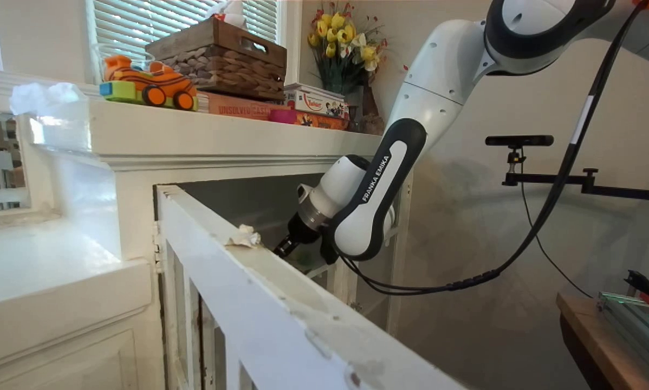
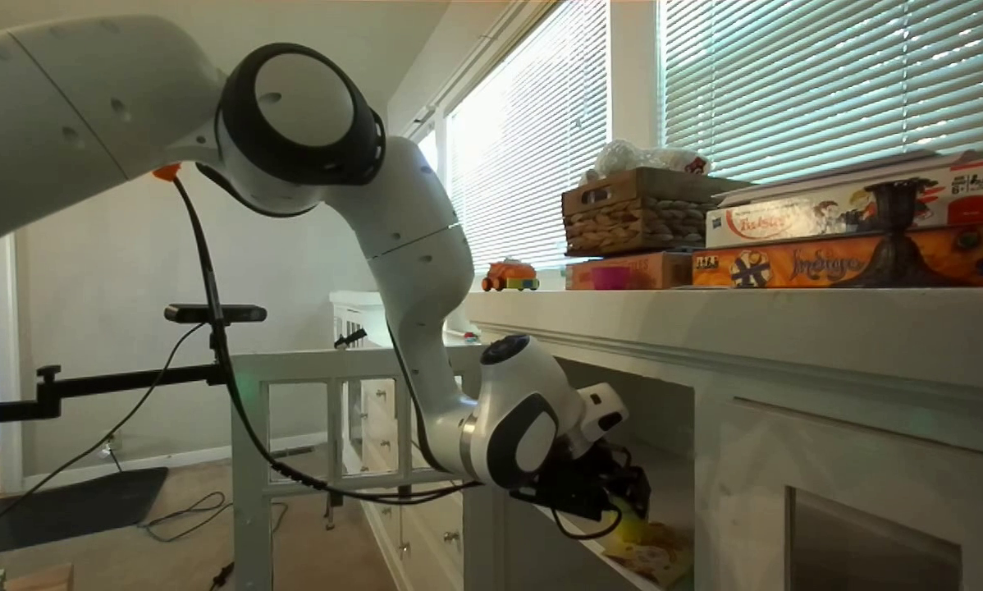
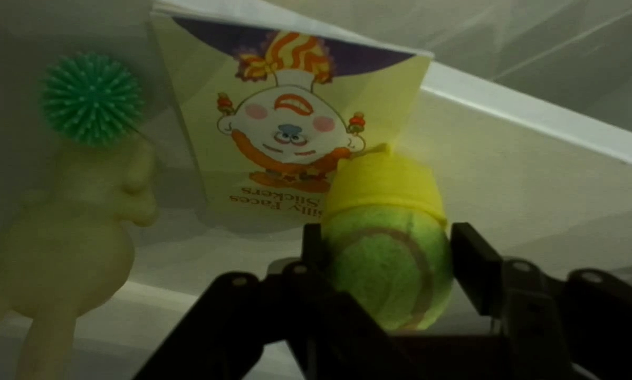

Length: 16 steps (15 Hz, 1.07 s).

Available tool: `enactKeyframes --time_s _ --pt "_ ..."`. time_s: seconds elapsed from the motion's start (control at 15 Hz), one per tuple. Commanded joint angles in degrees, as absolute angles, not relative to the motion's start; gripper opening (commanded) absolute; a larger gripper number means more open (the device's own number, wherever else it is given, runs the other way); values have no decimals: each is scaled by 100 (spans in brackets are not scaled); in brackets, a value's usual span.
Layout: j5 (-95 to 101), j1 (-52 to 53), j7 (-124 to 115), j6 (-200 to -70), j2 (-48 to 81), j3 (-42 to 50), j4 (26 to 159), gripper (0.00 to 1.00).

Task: Put the tennis ball on the countertop.

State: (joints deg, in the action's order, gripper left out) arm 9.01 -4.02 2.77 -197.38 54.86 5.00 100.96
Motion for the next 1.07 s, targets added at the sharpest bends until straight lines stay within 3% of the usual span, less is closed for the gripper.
enactKeyframes --time_s 0.0,1.0 --pt "721 -309 373 -19716 5496 538 10006 37" --pt "766 -186 396 -19857 5071 557 10534 37"
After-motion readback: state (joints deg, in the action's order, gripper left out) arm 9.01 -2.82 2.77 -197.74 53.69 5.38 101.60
